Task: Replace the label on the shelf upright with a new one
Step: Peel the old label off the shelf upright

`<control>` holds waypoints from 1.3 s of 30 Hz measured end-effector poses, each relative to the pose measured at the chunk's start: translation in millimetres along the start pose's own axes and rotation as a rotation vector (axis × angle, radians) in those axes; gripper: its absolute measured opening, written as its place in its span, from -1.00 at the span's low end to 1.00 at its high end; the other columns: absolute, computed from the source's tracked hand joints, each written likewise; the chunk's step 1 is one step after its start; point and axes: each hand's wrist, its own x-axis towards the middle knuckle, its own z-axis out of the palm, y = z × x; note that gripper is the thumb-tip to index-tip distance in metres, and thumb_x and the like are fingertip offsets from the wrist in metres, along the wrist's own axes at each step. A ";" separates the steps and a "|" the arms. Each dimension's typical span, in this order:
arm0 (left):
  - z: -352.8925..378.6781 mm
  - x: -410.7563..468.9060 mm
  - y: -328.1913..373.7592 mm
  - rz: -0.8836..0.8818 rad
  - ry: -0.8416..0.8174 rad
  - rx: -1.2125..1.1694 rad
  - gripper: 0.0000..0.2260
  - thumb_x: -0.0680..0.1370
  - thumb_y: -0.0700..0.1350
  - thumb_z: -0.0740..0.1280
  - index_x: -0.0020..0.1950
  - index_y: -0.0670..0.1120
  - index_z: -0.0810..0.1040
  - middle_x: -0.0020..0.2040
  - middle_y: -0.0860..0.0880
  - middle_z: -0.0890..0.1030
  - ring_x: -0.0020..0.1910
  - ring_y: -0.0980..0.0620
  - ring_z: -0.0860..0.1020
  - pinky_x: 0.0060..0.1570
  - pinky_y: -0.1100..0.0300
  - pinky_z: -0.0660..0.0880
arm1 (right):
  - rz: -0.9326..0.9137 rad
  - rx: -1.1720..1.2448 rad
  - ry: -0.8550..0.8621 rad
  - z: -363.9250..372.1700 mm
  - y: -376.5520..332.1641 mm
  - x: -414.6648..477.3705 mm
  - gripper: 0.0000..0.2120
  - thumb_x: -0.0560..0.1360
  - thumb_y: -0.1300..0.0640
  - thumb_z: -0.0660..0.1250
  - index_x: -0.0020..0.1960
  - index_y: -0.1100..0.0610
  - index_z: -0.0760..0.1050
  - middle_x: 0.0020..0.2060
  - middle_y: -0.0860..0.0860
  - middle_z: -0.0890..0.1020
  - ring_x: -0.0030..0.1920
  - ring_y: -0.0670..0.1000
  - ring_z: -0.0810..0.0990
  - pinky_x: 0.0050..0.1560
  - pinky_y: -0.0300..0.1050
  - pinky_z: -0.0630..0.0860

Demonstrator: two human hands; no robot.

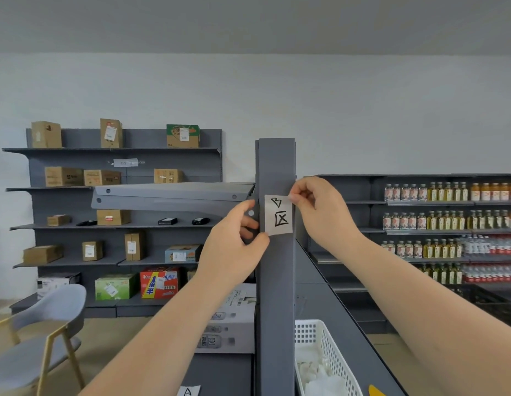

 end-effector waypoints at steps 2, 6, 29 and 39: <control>-0.5 -2.2 -0.4 0.004 -0.010 -0.009 -0.46 0.46 -0.11 0.39 0.41 0.10 0.33 -0.06 0.15 0.59 -0.06 0.16 0.57 -0.11 0.21 0.57 | -0.006 0.008 0.005 -2.0 -1.6 -4.2 -0.90 0.55 0.24 0.25 -0.13 0.12 0.48 -0.15 -0.02 0.55 -0.13 -0.06 0.50 -0.10 -0.21 0.45; -1.7 -6.1 -2.3 0.013 0.007 -0.028 -0.51 0.45 -0.10 0.40 0.34 0.15 0.36 -0.05 0.17 0.59 -0.06 0.22 0.56 -0.16 0.31 0.53 | -0.014 0.016 0.030 -3.9 -2.5 -13.9 -0.89 0.55 0.25 0.24 -0.13 0.12 0.46 -0.22 -0.09 0.50 -0.19 -0.14 0.46 -0.15 -0.30 0.40; 32.2 -44.2 10.4 -0.268 -0.181 -0.504 -0.90 0.55 -0.12 0.33 0.03 -0.08 0.59 -0.15 -0.06 0.73 -0.23 0.02 0.68 -0.36 0.09 0.56 | 0.200 0.076 -0.003 -24.9 20.5 -72.9 -0.93 0.52 0.19 0.31 -0.14 0.10 0.52 -0.21 0.01 0.60 -0.28 -0.12 0.47 -0.22 -0.26 0.45; 89.5 -83.7 4.9 -0.624 -0.351 -0.895 -0.77 0.56 -0.31 0.23 0.09 -0.11 0.62 -0.13 -0.22 0.73 -0.19 -0.21 0.70 -0.19 -0.02 0.67 | 0.241 0.218 -0.216 -45.4 75.8 -137.2 -0.83 0.51 0.38 0.26 -0.15 0.15 0.50 0.01 -0.13 0.67 0.04 -0.11 0.63 0.03 -0.21 0.58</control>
